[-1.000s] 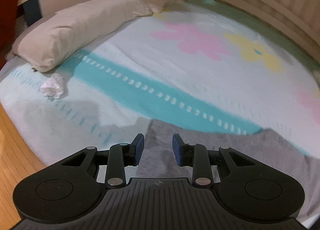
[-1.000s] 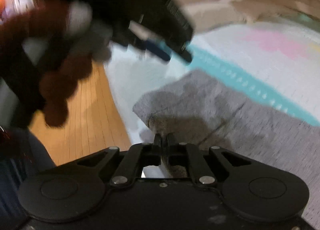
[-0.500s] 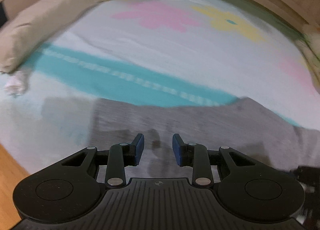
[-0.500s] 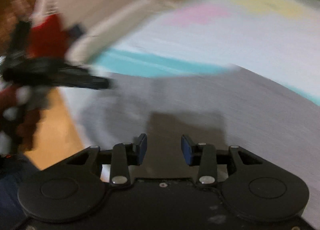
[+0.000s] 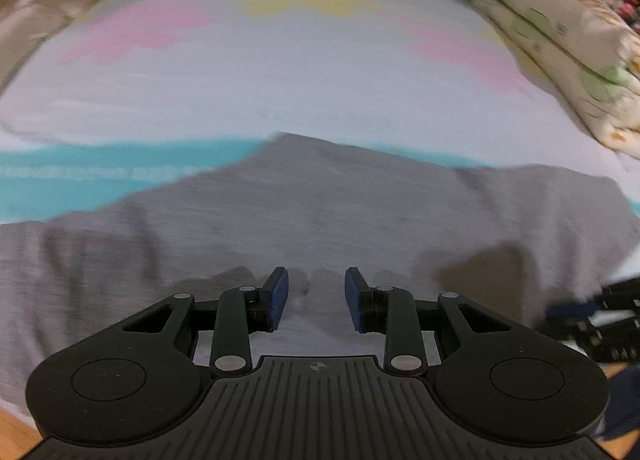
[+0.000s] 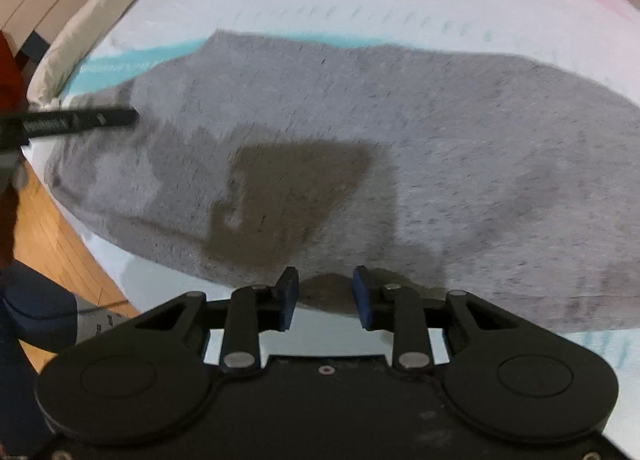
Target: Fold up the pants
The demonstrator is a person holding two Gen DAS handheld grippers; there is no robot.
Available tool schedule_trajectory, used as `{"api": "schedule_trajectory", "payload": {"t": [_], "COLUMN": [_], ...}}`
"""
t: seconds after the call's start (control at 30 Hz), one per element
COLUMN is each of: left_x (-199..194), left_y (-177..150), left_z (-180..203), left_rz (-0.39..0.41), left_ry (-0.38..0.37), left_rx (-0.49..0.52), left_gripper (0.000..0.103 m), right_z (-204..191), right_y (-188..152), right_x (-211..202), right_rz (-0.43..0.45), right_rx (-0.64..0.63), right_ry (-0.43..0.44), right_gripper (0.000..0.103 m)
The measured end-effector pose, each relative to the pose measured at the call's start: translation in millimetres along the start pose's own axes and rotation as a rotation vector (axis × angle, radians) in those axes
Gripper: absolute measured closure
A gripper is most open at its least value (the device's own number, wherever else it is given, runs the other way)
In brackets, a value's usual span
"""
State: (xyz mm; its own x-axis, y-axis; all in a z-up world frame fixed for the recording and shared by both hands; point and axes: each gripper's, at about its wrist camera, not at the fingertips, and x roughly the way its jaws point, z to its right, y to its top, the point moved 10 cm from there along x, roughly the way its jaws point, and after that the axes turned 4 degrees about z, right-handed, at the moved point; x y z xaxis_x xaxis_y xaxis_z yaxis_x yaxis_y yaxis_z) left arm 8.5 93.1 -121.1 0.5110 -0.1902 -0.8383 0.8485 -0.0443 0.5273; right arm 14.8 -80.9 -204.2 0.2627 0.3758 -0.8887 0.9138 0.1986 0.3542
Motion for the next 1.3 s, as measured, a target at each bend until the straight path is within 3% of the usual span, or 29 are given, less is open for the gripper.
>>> {"api": "schedule_trajectory", "payload": {"t": [0.1, 0.17, 0.33, 0.5, 0.57, 0.7, 0.8, 1.03, 1.17, 1.3], "left_x": [6, 14, 32, 38, 41, 49, 56, 83, 93, 92], "left_y": [-5, -8, -14, -9, -2, 9, 12, 5, -1, -2], "left_z": [32, 45, 76, 96, 105, 130, 147, 167, 174, 177], "left_rz": [-0.033, -0.047, -0.081, -0.079, -0.071, -0.052, -0.049, -0.104, -0.111, -0.106], "left_ry": [-0.079, -0.092, -0.101, -0.125, -0.135, -0.156, -0.164, -0.141, -0.108, -0.099], "left_rx": [0.009, 0.033, 0.08, 0.082, 0.078, 0.092, 0.1, 0.12, 0.184, 0.196], "left_gripper": [0.073, 0.073, 0.073, 0.073, 0.073, 0.073, 0.073, 0.073, 0.073, 0.072], "right_z": [13, 32, 68, 86, 102, 160, 210, 319, 357, 353], "right_y": [12, 15, -1, -2, 4, 16, 14, -27, -57, -66], "right_x": [-14, -22, -13, -41, -57, -104, -140, -198, -210, -206], "right_rz": [0.071, 0.078, -0.06, -0.076, -0.047, 0.061, 0.126, 0.239, 0.272, 0.309], "right_rx": [0.022, 0.057, 0.044, 0.033, 0.078, 0.186, 0.345, 0.64, 0.758, 0.811], "right_ry": [-0.047, -0.078, -0.222, -0.194, -0.19, -0.279, -0.323, -0.469, -0.498, -0.499], "right_gripper": [0.067, 0.067, 0.065, 0.062, 0.061, 0.059, 0.057, 0.057, 0.057, 0.057]}}
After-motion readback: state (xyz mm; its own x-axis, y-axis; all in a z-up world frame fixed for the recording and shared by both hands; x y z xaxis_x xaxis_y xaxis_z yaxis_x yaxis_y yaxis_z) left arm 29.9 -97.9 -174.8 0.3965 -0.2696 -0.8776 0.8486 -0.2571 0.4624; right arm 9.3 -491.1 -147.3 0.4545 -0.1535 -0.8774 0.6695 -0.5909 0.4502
